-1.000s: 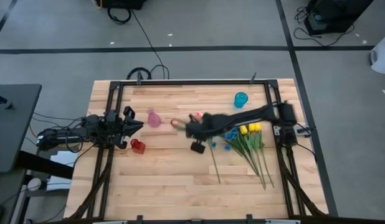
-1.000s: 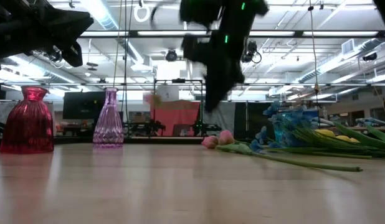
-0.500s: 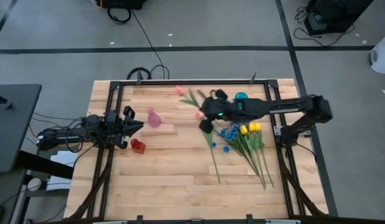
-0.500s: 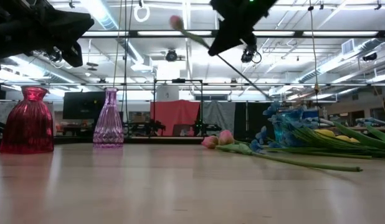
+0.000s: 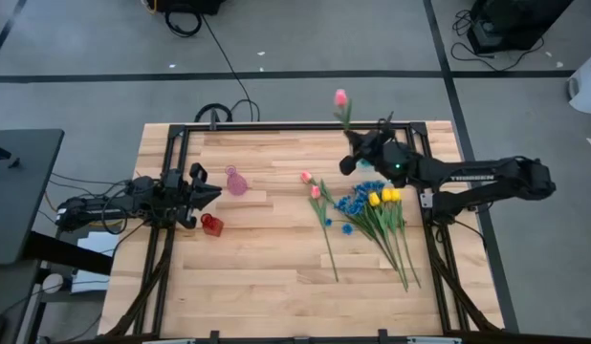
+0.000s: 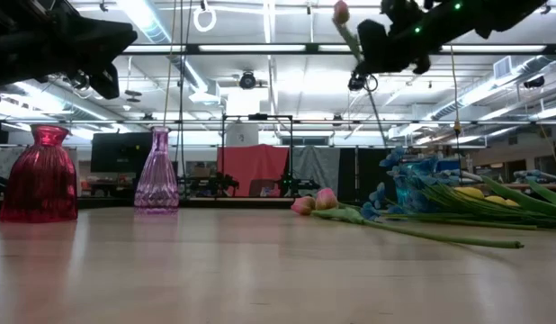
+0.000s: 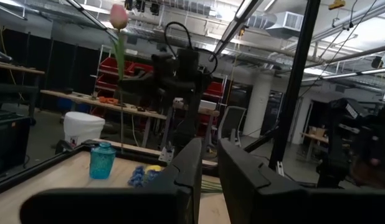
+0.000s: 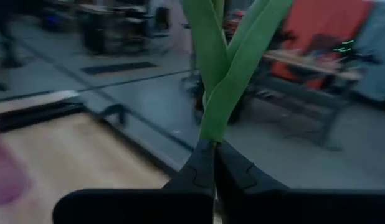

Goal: Sort flowers into vase by color
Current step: Put the left pink flower into the blue vase

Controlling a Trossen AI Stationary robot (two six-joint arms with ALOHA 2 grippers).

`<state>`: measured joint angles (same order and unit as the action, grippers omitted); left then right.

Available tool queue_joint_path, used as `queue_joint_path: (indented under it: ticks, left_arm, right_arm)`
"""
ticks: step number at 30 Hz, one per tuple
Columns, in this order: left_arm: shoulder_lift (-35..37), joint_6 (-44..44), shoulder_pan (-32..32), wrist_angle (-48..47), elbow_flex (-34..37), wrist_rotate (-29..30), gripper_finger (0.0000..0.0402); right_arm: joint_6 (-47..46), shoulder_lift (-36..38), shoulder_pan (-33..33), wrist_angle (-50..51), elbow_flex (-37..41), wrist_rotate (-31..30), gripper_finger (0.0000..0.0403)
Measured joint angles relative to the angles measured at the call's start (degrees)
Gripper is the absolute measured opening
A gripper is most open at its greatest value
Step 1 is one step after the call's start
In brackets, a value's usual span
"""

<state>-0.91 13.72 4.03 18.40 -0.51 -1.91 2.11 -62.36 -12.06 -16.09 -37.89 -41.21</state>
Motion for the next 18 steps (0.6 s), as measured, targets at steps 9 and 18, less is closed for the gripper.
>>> queue_joint_path:
  ticks: [9, 18]
  left_arm:
    - [0.0, 0.0, 0.0, -0.3, 0.0, 0.5, 0.0056]
    - [0.0, 0.0, 0.0, -0.4, 0.0, 0.5, 0.0056]
  right_arm:
    - [7.2, 1.6, -3.7, 0.9, 0.2, -7.4, 0.0008]
    - [7.9, 1.5, -7.2, 0.7, 0.2, -7.2, 0.0008]
